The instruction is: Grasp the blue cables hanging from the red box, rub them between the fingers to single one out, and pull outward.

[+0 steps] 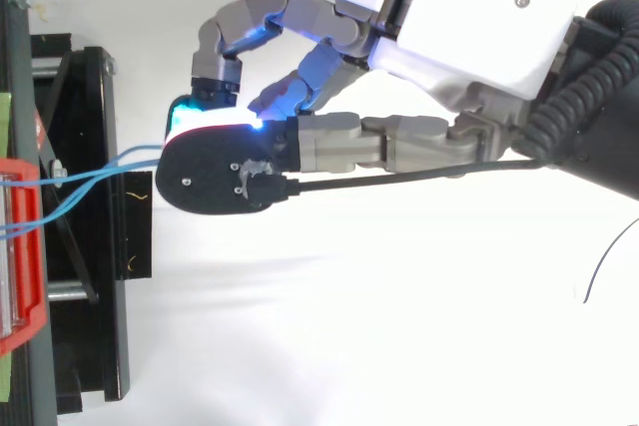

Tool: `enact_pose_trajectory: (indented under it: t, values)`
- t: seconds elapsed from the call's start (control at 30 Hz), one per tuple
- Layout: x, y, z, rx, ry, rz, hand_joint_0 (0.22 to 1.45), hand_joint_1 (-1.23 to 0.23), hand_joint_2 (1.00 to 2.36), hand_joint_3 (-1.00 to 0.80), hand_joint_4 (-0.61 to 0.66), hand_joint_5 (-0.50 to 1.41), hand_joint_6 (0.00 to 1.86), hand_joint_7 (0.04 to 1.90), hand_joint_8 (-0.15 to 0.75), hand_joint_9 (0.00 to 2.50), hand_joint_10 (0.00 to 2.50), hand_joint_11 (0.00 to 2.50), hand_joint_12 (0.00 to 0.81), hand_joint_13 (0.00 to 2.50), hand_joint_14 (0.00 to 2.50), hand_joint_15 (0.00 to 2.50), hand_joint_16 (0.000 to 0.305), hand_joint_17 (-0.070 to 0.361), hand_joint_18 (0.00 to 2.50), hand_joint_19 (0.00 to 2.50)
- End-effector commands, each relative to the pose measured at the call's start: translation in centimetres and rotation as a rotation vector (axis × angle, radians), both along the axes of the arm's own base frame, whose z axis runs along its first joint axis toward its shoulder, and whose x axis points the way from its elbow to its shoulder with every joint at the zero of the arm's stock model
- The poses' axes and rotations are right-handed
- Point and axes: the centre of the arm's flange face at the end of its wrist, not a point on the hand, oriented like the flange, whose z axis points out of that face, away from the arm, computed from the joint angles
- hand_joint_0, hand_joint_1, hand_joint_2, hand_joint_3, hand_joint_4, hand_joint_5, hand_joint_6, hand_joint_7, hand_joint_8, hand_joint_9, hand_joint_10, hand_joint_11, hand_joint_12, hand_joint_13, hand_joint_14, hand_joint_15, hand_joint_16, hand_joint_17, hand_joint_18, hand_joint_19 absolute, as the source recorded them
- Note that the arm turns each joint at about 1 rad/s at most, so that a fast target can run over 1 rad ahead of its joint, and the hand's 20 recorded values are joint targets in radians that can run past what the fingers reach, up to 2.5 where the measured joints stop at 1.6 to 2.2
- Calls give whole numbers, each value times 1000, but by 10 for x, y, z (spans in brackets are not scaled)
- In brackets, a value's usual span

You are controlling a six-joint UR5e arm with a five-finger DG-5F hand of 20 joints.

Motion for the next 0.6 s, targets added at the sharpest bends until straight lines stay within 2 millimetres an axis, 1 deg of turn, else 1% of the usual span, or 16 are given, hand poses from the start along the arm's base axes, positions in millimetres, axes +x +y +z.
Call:
enact_pose_trajectory:
  t: [0.0,0.1,0.17,0.23,0.57]
  values:
    - [0,0,0,-1,0,1,595,-598,1017,-237,191,-91,815,1074,351,1146,14,546,416,894,17,460,45,101,700,432]
    - [0,0,0,-1,0,1,588,-650,1017,-150,194,-95,832,1121,369,1156,16,558,444,915,16,448,50,113,748,392]
    - [0,-1,0,-1,0,-1,591,-674,1017,-119,193,-98,840,1155,380,1147,13,563,448,915,14,456,51,115,758,388]
    - [0,0,0,-1,0,1,597,-711,1017,-96,196,-110,875,1088,381,1109,13,563,453,910,14,455,52,117,765,384]
    - [0,0,0,-1,0,1,600,-780,1018,-72,201,-129,896,1063,374,1026,16,572,451,857,17,456,53,118,739,391]
